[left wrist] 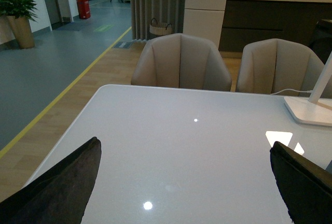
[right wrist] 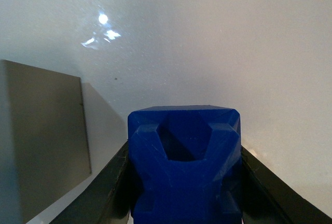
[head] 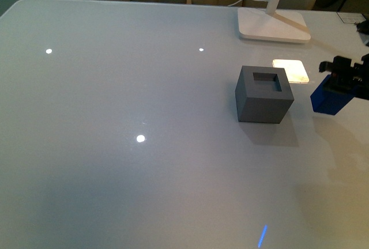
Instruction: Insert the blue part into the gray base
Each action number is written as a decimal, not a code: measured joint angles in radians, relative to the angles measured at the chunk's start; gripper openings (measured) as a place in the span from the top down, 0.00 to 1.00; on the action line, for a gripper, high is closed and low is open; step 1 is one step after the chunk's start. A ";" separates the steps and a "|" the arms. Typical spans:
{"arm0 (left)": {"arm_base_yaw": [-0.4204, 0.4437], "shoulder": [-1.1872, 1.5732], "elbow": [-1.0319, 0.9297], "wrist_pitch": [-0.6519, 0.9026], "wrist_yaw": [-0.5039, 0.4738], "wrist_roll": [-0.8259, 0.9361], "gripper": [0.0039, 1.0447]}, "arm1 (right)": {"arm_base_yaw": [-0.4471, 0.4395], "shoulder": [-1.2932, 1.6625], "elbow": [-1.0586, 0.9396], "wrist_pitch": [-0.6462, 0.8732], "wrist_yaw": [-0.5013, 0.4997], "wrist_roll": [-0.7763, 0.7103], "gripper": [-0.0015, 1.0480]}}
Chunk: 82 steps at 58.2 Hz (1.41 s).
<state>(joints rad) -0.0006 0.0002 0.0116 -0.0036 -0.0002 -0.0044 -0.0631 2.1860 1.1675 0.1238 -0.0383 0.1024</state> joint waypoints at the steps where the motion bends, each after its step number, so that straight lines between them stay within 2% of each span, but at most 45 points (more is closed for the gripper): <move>1: 0.000 0.000 0.000 0.000 0.000 0.000 0.07 | 0.001 -0.018 -0.008 -0.001 0.000 0.005 0.56; 11: 0.000 0.000 0.000 0.000 0.000 0.000 0.07 | 0.032 -0.153 -0.046 -0.020 0.006 0.037 0.56; 20: 0.000 0.000 0.000 0.000 0.000 0.000 0.07 | 0.097 -0.231 -0.050 -0.036 0.027 0.086 0.56; 26: 0.000 0.000 0.000 0.000 0.000 0.000 0.07 | 0.159 -0.238 -0.050 -0.051 0.047 0.125 0.57; 41: 0.000 0.000 0.000 0.000 0.000 0.000 0.07 | 0.249 -0.194 0.000 -0.085 0.085 0.186 0.57; 57: 0.000 0.000 0.000 0.000 0.000 0.000 0.07 | 0.284 -0.135 0.050 -0.114 0.107 0.219 0.57; 82: 0.000 0.000 0.000 0.000 0.000 0.000 0.07 | 0.290 -0.070 0.087 -0.122 0.117 0.215 0.57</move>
<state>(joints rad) -0.0006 0.0002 0.0116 -0.0036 -0.0002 -0.0044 0.2264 2.1162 1.2541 0.0013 0.0792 0.3176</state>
